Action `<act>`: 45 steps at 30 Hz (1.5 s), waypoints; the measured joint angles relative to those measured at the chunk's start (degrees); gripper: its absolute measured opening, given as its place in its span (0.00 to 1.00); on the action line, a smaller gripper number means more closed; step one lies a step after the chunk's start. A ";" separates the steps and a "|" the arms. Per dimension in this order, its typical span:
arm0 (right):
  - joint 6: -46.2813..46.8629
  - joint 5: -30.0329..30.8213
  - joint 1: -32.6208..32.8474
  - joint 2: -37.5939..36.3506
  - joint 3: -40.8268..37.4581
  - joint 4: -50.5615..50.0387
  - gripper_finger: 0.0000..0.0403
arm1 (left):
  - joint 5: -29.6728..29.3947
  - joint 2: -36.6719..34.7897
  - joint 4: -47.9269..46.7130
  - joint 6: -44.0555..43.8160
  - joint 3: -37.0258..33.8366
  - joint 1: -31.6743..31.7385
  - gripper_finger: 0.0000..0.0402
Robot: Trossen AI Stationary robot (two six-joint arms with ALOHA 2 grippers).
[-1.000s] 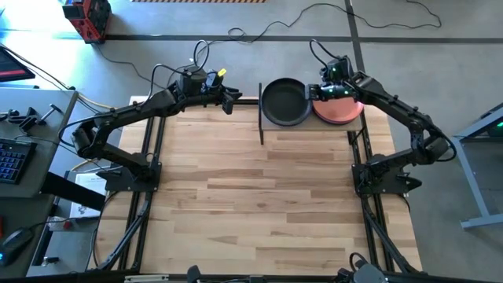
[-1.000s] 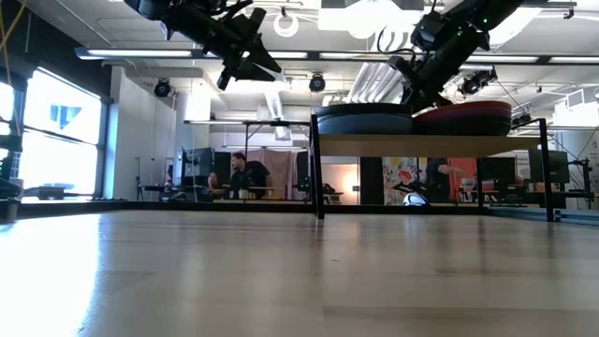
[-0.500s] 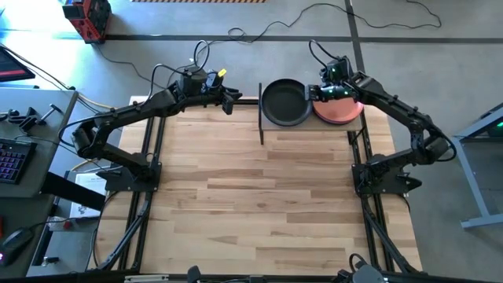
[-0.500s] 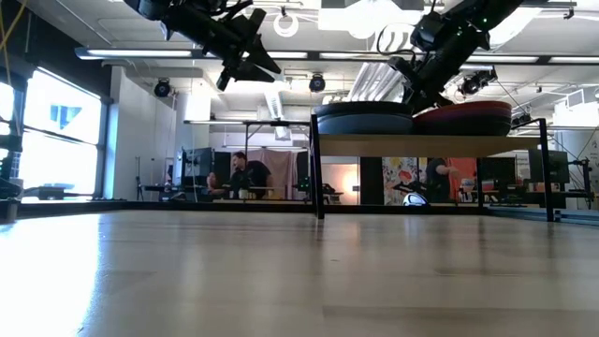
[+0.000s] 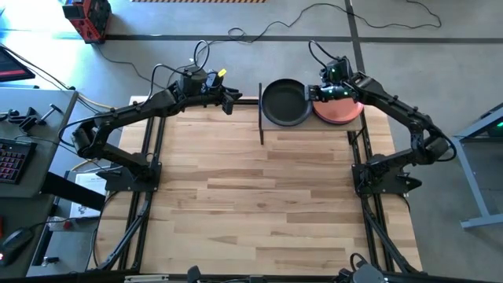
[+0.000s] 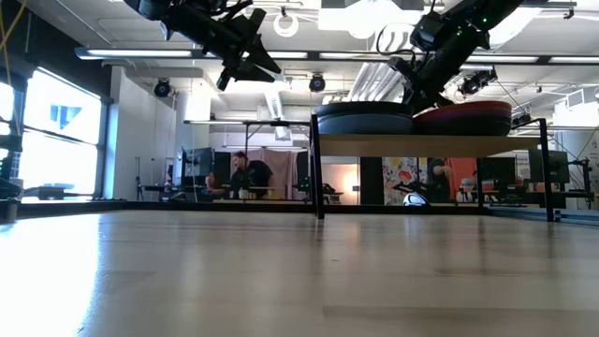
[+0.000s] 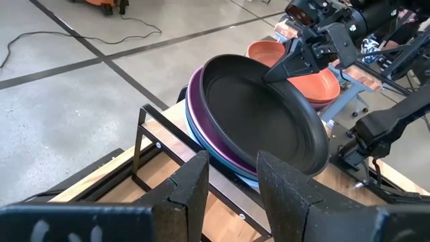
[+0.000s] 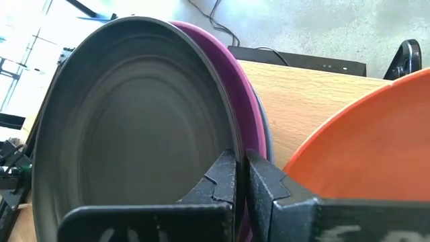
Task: Place and stack plates onto a shelf
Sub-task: Stack the black plate on top of the purple plate on the shelf
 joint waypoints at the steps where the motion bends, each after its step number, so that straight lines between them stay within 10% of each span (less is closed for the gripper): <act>1: -0.02 0.00 0.00 0.00 0.00 0.00 0.00 | 0.00 0.00 -0.02 0.00 0.00 0.00 0.29; 15: 1.47 1.12 -0.13 -0.02 0.00 -0.04 0.01 | 0.00 0.00 0.00 0.02 0.00 0.00 0.29; 28: 1.09 1.14 -0.13 -0.10 0.09 1.05 0.28 | -0.02 0.00 -0.01 0.00 0.00 0.00 0.29; 45: 1.64 -0.08 -0.11 -4.28 0.07 1.24 0.29 | -0.02 0.00 0.00 0.00 0.00 -0.02 0.29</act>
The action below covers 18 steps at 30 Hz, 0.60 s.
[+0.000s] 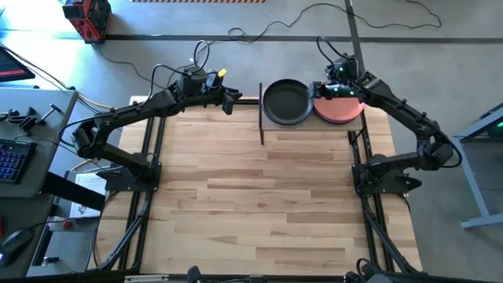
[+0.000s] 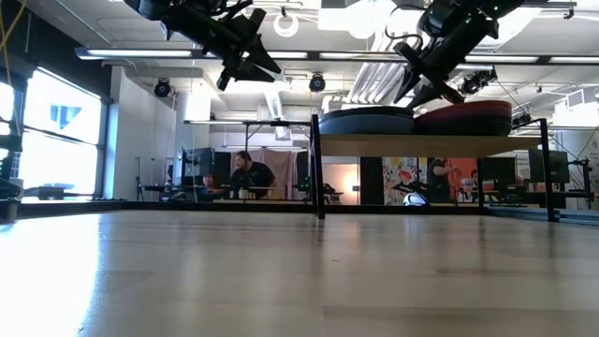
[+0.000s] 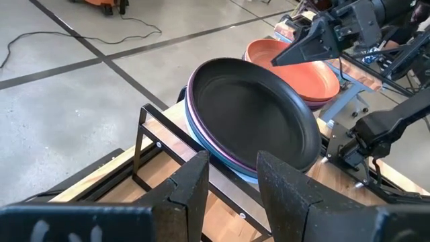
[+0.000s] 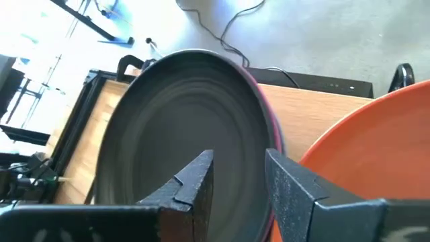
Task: Place and stack plates onto a shelf
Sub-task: Stack the black plate on top of the purple plate on the shelf, then return to Home Position
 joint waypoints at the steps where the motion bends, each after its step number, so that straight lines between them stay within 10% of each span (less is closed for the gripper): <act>1: 0.00 -0.34 0.14 -0.21 0.00 -0.06 0.29 | 0.00 0.00 0.00 0.00 0.00 0.00 0.29; 18: -0.07 1.02 3.09 -0.29 -0.09 -4.26 0.29 | 0.00 0.00 0.00 0.00 0.00 0.00 0.29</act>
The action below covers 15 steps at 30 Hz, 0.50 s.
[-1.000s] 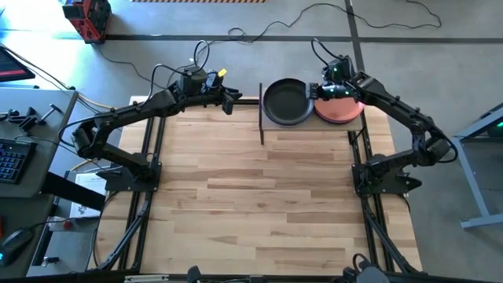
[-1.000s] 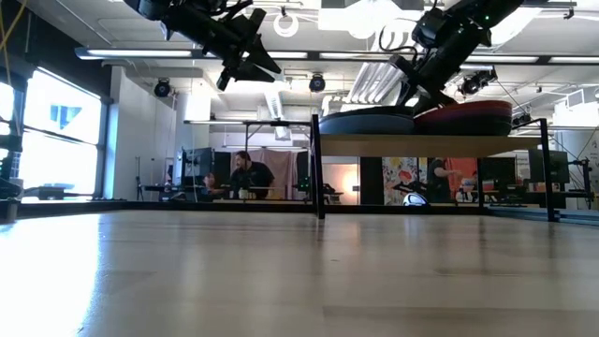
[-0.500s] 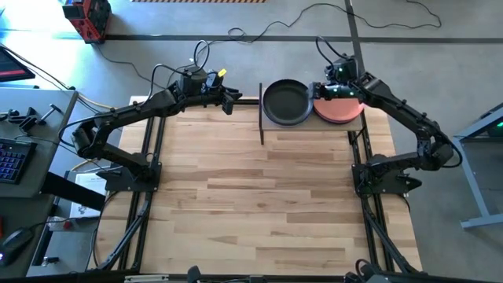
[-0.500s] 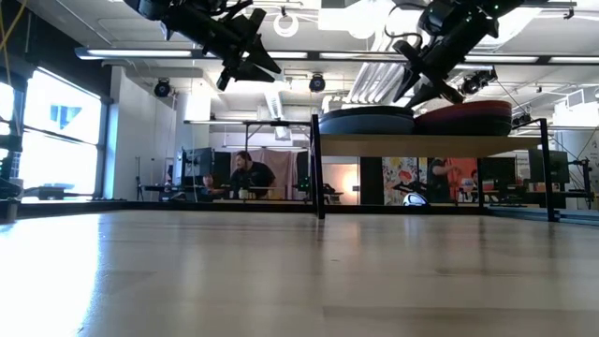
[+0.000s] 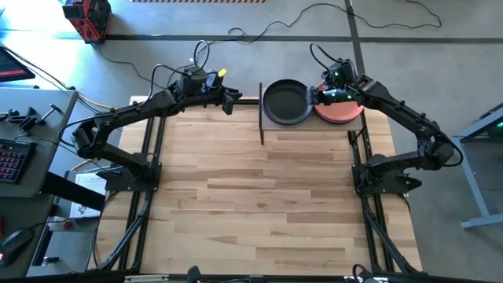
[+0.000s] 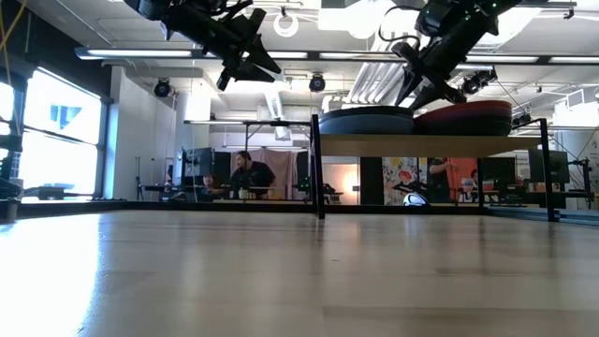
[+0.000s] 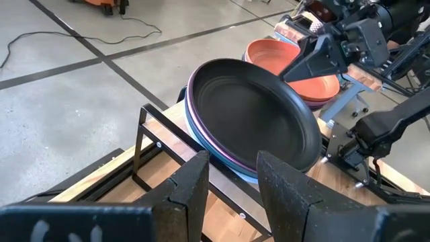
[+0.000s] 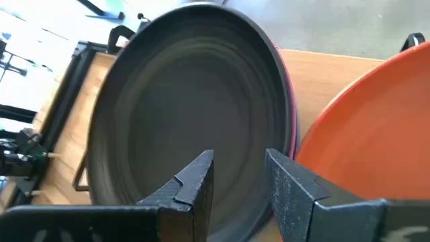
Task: Place and stack plates onto a shelf
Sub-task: Return to Home Position
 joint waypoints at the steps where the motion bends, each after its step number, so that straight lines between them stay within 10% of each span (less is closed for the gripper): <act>1: -0.09 0.37 0.15 0.00 0.00 -0.28 0.29 | 0.00 0.00 0.00 0.00 0.00 0.00 0.29; 15: -4.17 -2.89 0.77 -3.67 -0.02 3.33 0.29 | 0.36 0.00 0.24 -1.30 0.00 -0.15 0.29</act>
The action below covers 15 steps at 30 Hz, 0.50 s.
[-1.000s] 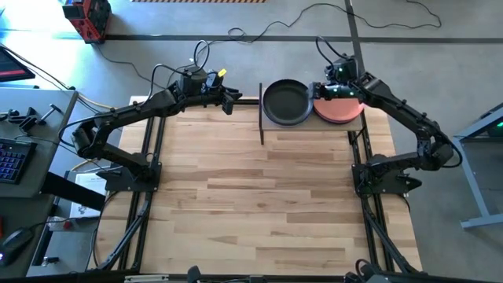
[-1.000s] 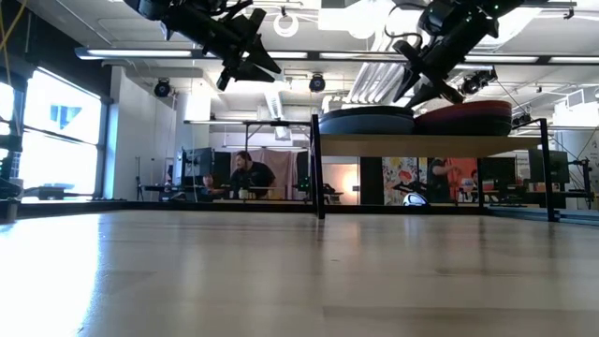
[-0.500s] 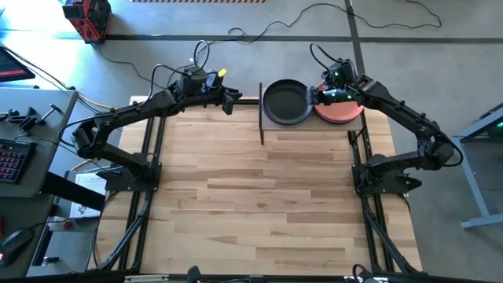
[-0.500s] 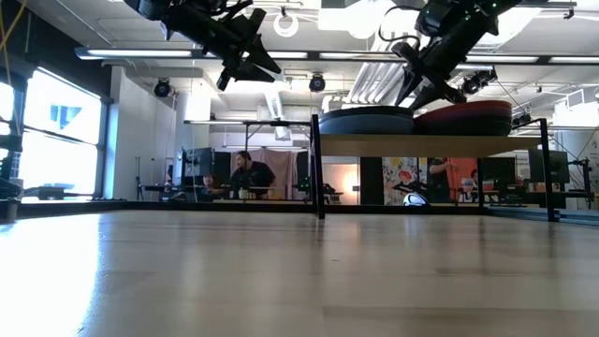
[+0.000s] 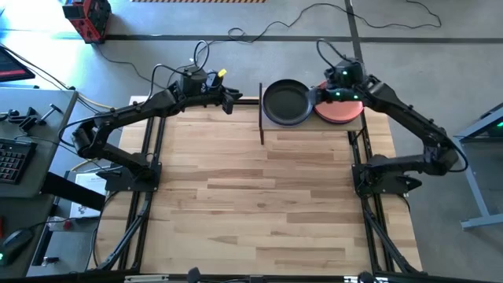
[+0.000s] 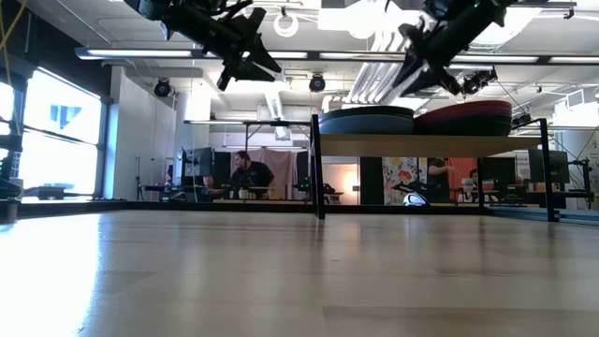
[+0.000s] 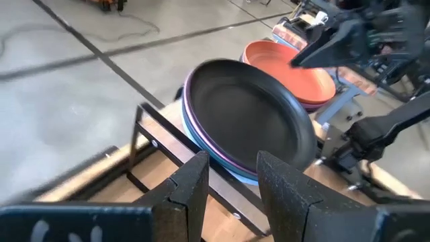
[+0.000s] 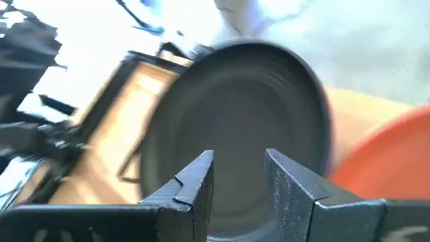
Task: Place and stack plates onto a shelf
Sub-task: Return to Home Position
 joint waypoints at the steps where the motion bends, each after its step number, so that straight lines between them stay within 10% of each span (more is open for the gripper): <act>1: -1.49 -1.16 0.00 -1.01 0.00 0.75 0.29 | 0.37 0.00 -0.24 -1.32 0.00 -0.11 0.29; 15: -8.61 -4.58 0.83 -18.94 0.00 1.63 0.29 | 3.72 -15.40 -4.10 6.76 0.00 -4.12 0.29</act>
